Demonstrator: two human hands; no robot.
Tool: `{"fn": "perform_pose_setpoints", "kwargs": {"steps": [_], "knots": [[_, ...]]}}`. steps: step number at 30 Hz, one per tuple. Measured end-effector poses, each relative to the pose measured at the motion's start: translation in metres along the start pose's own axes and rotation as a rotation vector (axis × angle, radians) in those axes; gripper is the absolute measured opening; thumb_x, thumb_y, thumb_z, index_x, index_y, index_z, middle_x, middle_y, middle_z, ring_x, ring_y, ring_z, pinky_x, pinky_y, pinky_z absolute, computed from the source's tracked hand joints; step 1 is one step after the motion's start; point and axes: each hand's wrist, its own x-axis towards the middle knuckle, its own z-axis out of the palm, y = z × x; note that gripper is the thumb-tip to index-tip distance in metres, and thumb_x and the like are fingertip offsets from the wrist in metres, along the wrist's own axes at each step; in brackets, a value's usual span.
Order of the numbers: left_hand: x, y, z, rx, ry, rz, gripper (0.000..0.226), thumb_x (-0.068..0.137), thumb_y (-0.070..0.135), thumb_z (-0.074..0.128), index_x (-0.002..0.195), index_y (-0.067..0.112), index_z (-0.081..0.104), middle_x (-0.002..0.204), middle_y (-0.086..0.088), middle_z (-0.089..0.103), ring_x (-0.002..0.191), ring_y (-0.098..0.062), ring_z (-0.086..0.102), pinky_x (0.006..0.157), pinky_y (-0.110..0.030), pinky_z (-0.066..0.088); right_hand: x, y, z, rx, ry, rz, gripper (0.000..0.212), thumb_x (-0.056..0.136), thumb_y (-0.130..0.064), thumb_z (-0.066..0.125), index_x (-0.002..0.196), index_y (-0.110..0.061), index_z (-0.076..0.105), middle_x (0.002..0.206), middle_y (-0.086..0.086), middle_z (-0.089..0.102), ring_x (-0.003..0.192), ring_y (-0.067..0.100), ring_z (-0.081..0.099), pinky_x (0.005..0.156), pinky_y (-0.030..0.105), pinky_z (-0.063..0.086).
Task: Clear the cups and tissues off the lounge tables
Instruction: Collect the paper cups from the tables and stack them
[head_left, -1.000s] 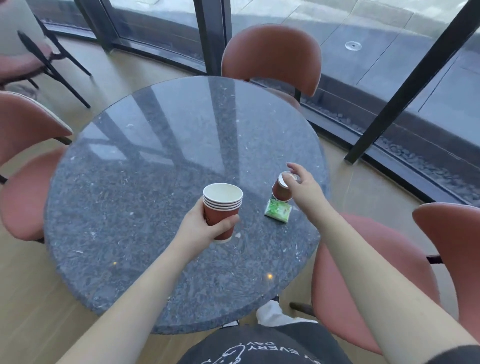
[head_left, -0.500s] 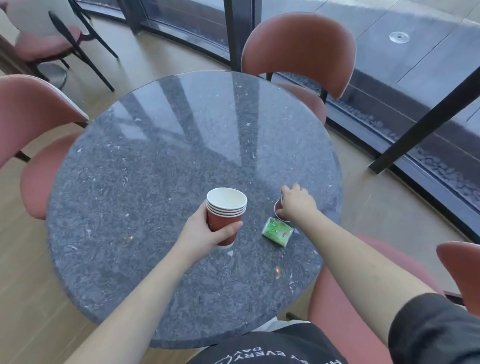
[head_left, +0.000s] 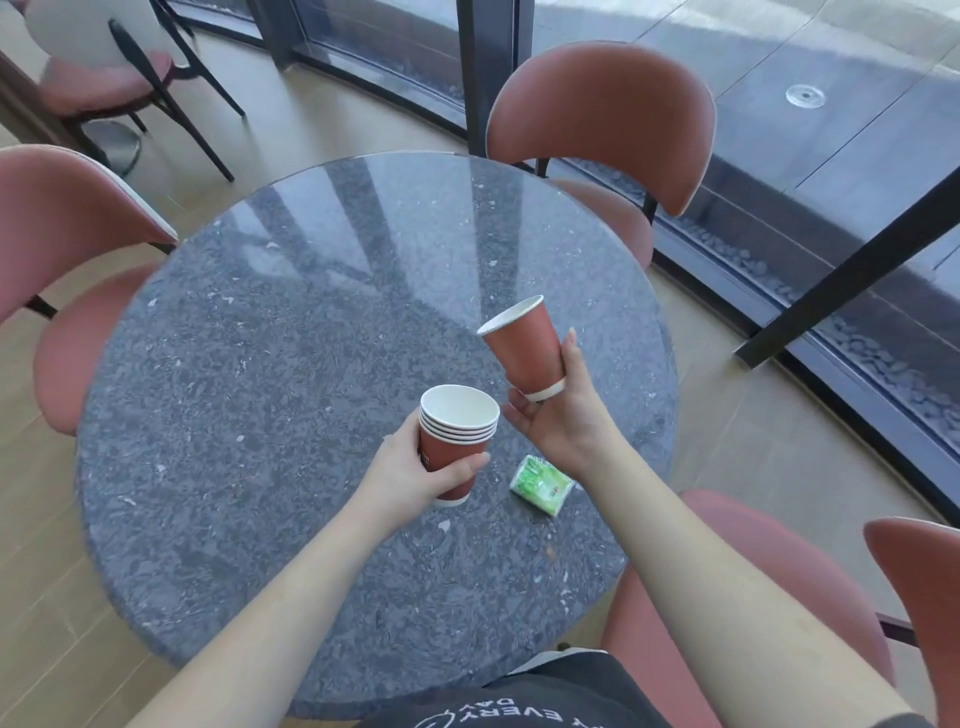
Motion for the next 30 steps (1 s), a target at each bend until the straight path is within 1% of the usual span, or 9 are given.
{"fn": "perform_pose_setpoints", "kwargs": {"steps": [3,7,9,13,18,20,23,26,30], "knots": [[0.001,-0.002,-0.001,-0.019,0.008,-0.01,0.065,0.052,0.067,0.081,0.109,0.045,0.059,0.107,0.026,0.072,0.1,0.011,0.065,0.083,-0.012,0.049,-0.002,0.01,0.007,0.161,-0.03,0.007,0.072,0.088,-0.075,0.039,0.121,-0.015,0.06,0.093,0.003,0.064,0.077,0.015,0.059,0.078,0.031,0.051],[-0.003,-0.002,-0.006,-0.016,0.025,-0.008,0.064,0.052,0.068,0.08,0.108,0.045,0.059,0.101,0.042,0.068,0.097,0.019,0.062,0.073,0.001,0.044,-0.002,0.017,0.012,0.194,-0.082,-0.044,0.069,0.083,-0.065,0.048,0.122,-0.009,0.058,0.098,0.004,0.073,0.088,0.015,0.071,0.085,0.031,0.053],[-0.004,-0.002,-0.008,-0.012,0.031,-0.001,0.063,0.053,0.068,0.08,0.107,0.046,0.058,0.101,0.045,0.066,0.096,0.02,0.062,0.073,0.002,0.043,-0.005,0.016,0.013,0.103,-0.142,-0.069,0.062,0.078,-0.058,0.054,0.116,-0.01,0.059,0.096,0.004,0.077,0.09,0.014,0.074,0.09,0.03,0.053],[-0.006,-0.005,-0.012,0.001,0.033,-0.005,0.065,0.052,0.069,0.081,0.109,0.051,0.057,0.101,0.038,0.069,0.098,0.018,0.062,0.073,0.0,0.044,-0.008,0.014,0.018,-0.176,-0.255,-0.138,0.037,0.09,-0.038,0.067,0.116,-0.013,0.062,0.106,0.007,0.075,0.099,0.018,0.069,0.099,0.034,0.049],[-0.01,-0.003,-0.013,0.027,0.006,0.027,0.064,0.057,0.066,0.082,0.113,0.058,0.053,0.106,0.041,0.066,0.1,0.016,0.063,0.074,0.001,0.044,-0.016,0.02,0.024,-0.532,-0.381,-0.21,0.049,0.084,-0.017,0.071,0.13,-0.005,0.058,0.117,0.004,0.072,0.109,0.015,0.066,0.094,0.027,0.051],[-0.013,-0.003,-0.014,0.027,0.01,0.036,0.063,0.057,0.065,0.081,0.113,0.056,0.054,0.105,0.04,0.067,0.099,0.015,0.064,0.074,0.0,0.045,-0.019,0.022,0.026,-0.597,-0.407,-0.197,0.053,0.084,-0.018,0.073,0.133,-0.007,0.056,0.12,0.004,0.072,0.113,0.015,0.066,0.094,0.026,0.05],[-0.016,-0.003,-0.015,0.012,0.021,0.039,0.063,0.055,0.064,0.081,0.112,0.053,0.056,0.101,0.033,0.07,0.096,0.012,0.065,0.073,-0.002,0.045,-0.022,0.024,0.028,-0.669,-0.431,-0.192,0.062,0.082,-0.02,0.078,0.138,-0.014,0.052,0.131,0.003,0.067,0.124,0.017,0.061,0.102,0.031,0.047],[-0.018,-0.004,-0.017,-0.007,0.048,0.045,0.064,0.054,0.063,0.081,0.112,0.052,0.056,0.099,0.023,0.073,0.093,0.012,0.065,0.072,-0.002,0.045,-0.025,0.026,0.03,-0.767,-0.46,-0.192,0.065,0.081,-0.026,0.079,0.139,-0.019,0.051,0.136,-0.003,0.063,0.128,0.011,0.057,0.102,0.028,0.044],[-0.022,-0.006,-0.019,-0.007,0.06,0.055,0.063,0.055,0.062,0.081,0.112,0.051,0.057,0.101,0.03,0.071,0.094,0.012,0.065,0.073,-0.002,0.045,-0.029,0.027,0.03,-0.84,-0.492,-0.168,0.072,0.078,-0.03,0.081,0.141,-0.023,0.049,0.14,-0.006,0.06,0.133,0.009,0.052,0.108,0.032,0.041]]}}
